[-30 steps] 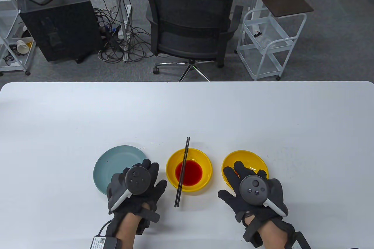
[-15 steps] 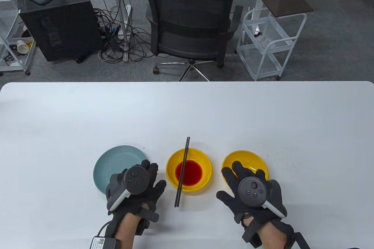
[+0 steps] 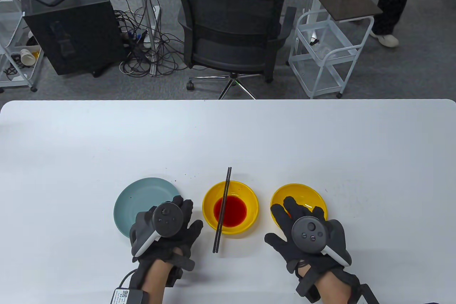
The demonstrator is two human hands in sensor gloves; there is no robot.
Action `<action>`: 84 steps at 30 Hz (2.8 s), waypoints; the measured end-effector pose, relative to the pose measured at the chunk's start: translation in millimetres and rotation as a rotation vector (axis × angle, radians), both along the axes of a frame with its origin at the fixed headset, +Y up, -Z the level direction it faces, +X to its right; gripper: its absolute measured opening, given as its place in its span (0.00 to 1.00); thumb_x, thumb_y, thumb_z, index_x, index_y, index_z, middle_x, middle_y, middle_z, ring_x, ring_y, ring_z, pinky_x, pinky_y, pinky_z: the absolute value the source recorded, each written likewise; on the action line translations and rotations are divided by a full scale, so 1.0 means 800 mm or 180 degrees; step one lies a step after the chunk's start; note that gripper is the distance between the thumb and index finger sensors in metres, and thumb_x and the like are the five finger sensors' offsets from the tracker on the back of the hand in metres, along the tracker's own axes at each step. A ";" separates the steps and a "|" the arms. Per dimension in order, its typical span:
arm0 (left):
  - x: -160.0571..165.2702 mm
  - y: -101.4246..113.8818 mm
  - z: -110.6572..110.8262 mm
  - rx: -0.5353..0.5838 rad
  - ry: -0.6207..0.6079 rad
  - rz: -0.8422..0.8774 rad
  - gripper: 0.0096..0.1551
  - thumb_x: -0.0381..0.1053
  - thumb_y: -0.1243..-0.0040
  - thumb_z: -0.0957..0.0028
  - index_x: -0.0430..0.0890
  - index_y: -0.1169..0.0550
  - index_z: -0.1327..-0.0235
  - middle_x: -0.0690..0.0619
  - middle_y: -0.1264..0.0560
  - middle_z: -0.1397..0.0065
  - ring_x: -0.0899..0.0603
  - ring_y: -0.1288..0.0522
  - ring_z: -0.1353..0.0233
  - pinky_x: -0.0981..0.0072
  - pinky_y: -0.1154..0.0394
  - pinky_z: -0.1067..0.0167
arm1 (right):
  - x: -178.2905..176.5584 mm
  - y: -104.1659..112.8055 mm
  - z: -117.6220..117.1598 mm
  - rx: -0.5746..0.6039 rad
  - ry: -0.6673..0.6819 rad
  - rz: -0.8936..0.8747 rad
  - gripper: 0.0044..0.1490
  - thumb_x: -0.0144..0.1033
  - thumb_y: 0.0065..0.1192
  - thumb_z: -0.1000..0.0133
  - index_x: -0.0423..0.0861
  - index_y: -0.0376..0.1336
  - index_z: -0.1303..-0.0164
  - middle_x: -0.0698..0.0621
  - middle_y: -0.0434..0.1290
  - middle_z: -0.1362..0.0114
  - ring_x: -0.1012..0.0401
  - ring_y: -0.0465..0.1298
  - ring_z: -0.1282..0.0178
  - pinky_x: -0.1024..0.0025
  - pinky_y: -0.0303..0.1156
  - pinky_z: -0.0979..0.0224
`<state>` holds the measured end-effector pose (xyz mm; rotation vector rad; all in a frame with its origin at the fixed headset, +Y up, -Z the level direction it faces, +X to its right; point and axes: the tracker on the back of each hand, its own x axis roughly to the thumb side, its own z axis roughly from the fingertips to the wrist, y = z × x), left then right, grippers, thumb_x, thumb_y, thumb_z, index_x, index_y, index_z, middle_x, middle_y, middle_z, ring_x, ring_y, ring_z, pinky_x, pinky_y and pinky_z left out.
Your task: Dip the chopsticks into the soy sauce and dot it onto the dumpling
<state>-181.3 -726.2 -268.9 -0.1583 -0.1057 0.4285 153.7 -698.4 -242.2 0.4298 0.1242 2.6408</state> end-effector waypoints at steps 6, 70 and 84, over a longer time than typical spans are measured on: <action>0.000 -0.001 0.000 -0.0032 0.0009 -0.0011 0.45 0.69 0.43 0.49 0.47 0.33 0.21 0.47 0.42 0.15 0.29 0.39 0.19 0.25 0.50 0.27 | -0.001 0.000 0.000 -0.0019 0.0026 -0.0013 0.51 0.61 0.55 0.50 0.46 0.50 0.21 0.35 0.44 0.15 0.32 0.54 0.20 0.21 0.36 0.27; 0.072 -0.028 0.009 -0.0682 0.0184 0.0041 0.33 0.68 0.31 0.54 0.41 0.08 0.62 0.47 0.12 0.55 0.38 0.12 0.56 0.33 0.25 0.41 | 0.001 0.006 0.003 0.0044 0.0019 -0.0030 0.51 0.61 0.55 0.50 0.46 0.50 0.21 0.35 0.44 0.15 0.32 0.53 0.20 0.20 0.36 0.27; 0.037 -0.009 0.010 -0.0924 0.0172 0.1182 0.27 0.61 0.30 0.53 0.40 0.09 0.58 0.46 0.13 0.52 0.38 0.13 0.54 0.33 0.27 0.39 | -0.015 0.019 0.013 0.0484 0.0341 -0.0216 0.47 0.58 0.57 0.50 0.50 0.50 0.22 0.37 0.52 0.17 0.34 0.60 0.23 0.21 0.39 0.26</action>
